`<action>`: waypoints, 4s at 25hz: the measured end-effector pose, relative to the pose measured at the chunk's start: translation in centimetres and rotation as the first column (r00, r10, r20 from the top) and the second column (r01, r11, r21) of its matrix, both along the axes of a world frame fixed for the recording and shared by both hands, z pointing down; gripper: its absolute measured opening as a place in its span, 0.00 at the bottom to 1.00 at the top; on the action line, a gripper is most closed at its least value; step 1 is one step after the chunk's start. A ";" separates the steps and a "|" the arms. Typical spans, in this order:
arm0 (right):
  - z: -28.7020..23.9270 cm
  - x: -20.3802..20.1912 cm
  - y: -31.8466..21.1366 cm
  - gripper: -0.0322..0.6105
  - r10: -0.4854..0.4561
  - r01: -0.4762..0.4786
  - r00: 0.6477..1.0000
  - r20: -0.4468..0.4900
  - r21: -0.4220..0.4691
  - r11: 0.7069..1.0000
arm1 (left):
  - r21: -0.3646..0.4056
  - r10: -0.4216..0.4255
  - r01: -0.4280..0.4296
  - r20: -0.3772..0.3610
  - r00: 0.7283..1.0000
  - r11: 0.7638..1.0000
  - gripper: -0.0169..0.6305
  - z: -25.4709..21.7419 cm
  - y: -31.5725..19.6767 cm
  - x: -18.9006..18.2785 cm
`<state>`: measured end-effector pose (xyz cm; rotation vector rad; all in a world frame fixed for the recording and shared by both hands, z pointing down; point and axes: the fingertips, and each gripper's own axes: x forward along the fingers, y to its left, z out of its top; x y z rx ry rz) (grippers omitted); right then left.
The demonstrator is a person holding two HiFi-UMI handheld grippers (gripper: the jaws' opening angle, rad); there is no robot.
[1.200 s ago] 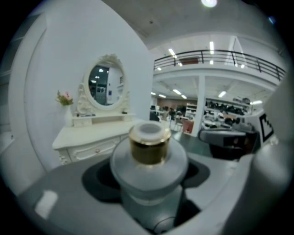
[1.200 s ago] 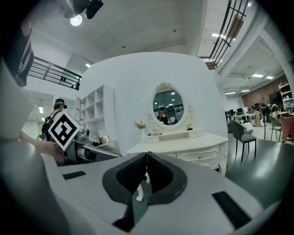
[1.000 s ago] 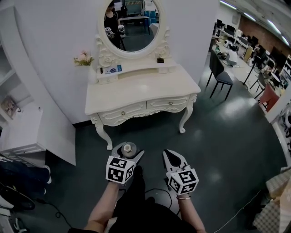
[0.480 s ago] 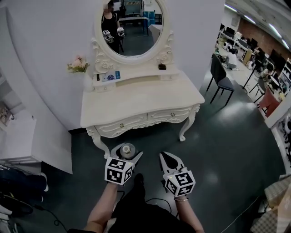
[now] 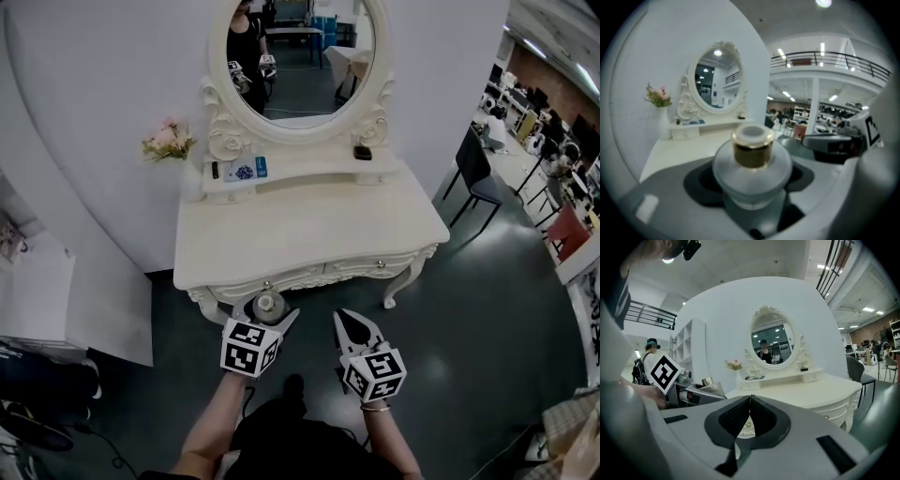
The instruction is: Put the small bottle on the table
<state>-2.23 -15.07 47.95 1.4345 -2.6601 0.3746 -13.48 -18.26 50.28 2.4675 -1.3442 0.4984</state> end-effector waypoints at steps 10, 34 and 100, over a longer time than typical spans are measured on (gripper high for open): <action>-0.3 -3.3 -6.4 0.06 -0.013 0.013 1.000 -0.001 -0.002 1.000 | -0.004 0.004 -0.004 0.003 1.000 1.000 0.55 0.5 -6.5 -3.0; 0.8 3.0 -19.0 0.06 0.040 -0.041 0.999 -0.023 -0.033 0.999 | -0.034 0.023 -0.023 0.012 1.000 0.999 0.55 2.5 -20.2 2.0; 2.7 17.0 -36.3 0.06 0.106 -0.106 0.994 -0.007 -0.093 0.990 | -0.042 0.060 -0.054 0.159 0.985 0.998 0.55 2.7 -56.8 19.1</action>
